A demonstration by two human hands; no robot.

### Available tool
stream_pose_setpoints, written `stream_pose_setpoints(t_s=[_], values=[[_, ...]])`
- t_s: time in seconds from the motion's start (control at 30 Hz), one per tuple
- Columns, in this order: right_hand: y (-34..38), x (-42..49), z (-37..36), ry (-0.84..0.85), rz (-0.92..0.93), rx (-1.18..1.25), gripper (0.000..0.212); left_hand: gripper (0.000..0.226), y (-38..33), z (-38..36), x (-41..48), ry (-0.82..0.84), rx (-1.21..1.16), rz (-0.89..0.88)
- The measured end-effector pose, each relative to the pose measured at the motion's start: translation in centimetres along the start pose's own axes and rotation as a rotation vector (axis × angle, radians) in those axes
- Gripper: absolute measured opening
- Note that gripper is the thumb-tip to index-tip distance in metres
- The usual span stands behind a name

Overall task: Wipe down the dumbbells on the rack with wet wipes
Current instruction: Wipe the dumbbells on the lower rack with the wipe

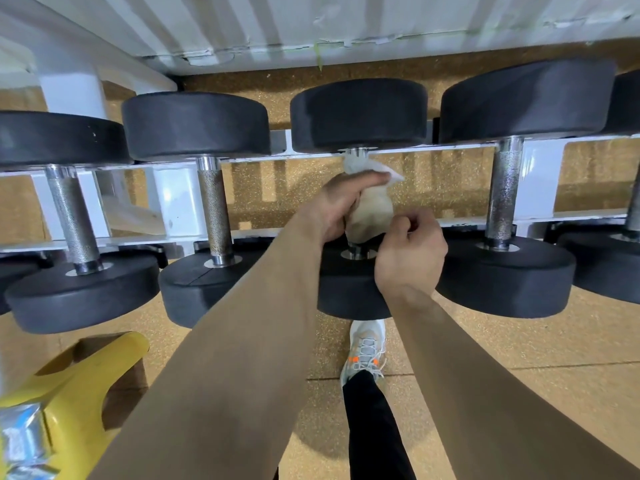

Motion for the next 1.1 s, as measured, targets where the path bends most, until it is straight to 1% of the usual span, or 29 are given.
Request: stream_pose_setpoints(t_s=[0.07,0.13,0.17,0.2,0.23,0.27,0.33,0.37,0.43,0.47,0.5,0.57,0.6,0.67,0.7,0.73,0.77,0.8,0.83,0.87,0.9,0.93,0.97,1.03,1.07,1.1], values=[[0.1,-0.1,0.1,0.001,0.004,-0.010,0.020,0.024,1.0,0.9,-0.5,0.066,0.090,0.086],[0.3,-0.1,0.1,-0.001,0.011,-0.017,0.024,0.038,1.9,1.3,-0.8,0.086,0.201,0.107],[0.3,-0.1,0.1,0.000,0.009,-0.017,0.024,0.049,2.2,1.3,-0.9,0.073,0.232,0.104],[0.3,-0.1,0.1,-0.001,0.005,-0.017,0.024,0.060,2.5,1.2,-0.7,0.019,0.265,0.097],[0.3,-0.1,0.1,-0.001,0.003,-0.019,0.024,0.067,2.6,0.9,-0.7,-0.068,0.300,0.080],[0.4,-0.1,0.1,0.001,0.004,-0.023,0.025,0.064,2.6,0.4,-0.9,-0.166,0.322,0.044],[0.4,-0.1,0.1,0.002,0.009,-0.025,0.028,0.040,2.4,-0.9,-0.8,-0.381,0.357,-0.038],[0.3,0.0,0.1,0.001,0.008,-0.023,0.028,0.028,1.9,-1.6,-0.4,-0.460,0.350,-0.074],[0.1,0.0,0.0,0.004,0.005,-0.024,0.028,0.020,0.1,-2.8,-0.1,-0.523,0.270,-0.144],[0.1,0.0,0.0,0.002,-0.001,-0.024,0.028,0.021,-1.0,-3.2,0.1,-0.532,0.218,-0.189],[0.0,0.1,0.0,0.000,-0.006,-0.026,0.028,0.029,-1.8,-3.3,0.6,-0.532,0.169,-0.237],[0.2,0.0,0.0,0.006,-0.013,-0.036,0.028,0.040,-2.1,-2.6,1.0,-0.466,0.154,-0.248],[0.2,0.0,0.1,0.007,-0.014,-0.036,0.027,0.043,-1.8,-2.0,0.5,-0.386,0.157,-0.212],[0.3,-0.1,0.1,0.011,-0.009,-0.036,0.026,0.050,-0.1,-0.2,0.1,-0.152,0.235,-0.074],[0.4,-0.1,0.1,0.017,-0.008,-0.036,0.027,0.047,0.9,0.8,0.1,-0.032,0.291,0.003],[0.4,-0.1,0.1,0.023,-0.008,-0.035,0.027,0.034,1.6,1.4,-0.3,0.072,0.324,0.056],[0.4,-0.1,0.2,0.026,-0.010,-0.030,0.028,0.018,2.0,1.6,-0.8,0.137,0.334,0.086],[0.4,-0.1,0.2,0.022,-0.010,-0.024,0.028,0.012,2.1,1.7,-1.1,0.159,0.354,0.087],[0.3,-0.1,0.2,0.017,-0.012,-0.021,0.028,0.014,2.0,1.6,-1.2,0.156,0.388,0.072],[0.3,-0.1,0.1,0.018,-0.017,-0.023,0.029,0.017,2.1,1.4,-1.3,0.121,0.438,0.053],[0.3,-0.2,0.0,0.022,-0.023,-0.024,0.029,0.025,2.1,1.2,-1.3,0.050,0.464,0.024],[0.3,-0.1,0.0,0.021,-0.027,-0.021,0.029,0.035,2.1,0.8,-1.1,-0.069,0.449,0.004],[0.2,-0.1,0.0,0.016,-0.030,-0.016,0.029,0.040,2.0,0.2,-1.2,-0.203,0.382,-0.012],[0.0,0.0,0.0,0.009,-0.030,-0.013,0.028,0.028,1.4,-1.4,-1.2,-0.448,0.233,-0.071],[-0.1,0.0,-0.1,0.009,-0.031,-0.010,0.028,0.025,0.7,-2.3,-1.1,-0.520,0.187,-0.111],[-0.1,0.0,-0.1,0.009,-0.030,-0.006,0.027,0.024,-0.1,-3.1,-0.7,-0.558,0.140,-0.151]])
Point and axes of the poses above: each hand's wrist, its own x-axis towards the middle knuckle, its own z-axis out of the back of the hand, y = z × x, the point moved 2 cm from there along x, towards the middle knuckle, and after that the axes turned 8 degrees about -x, right-handed, at the moved point
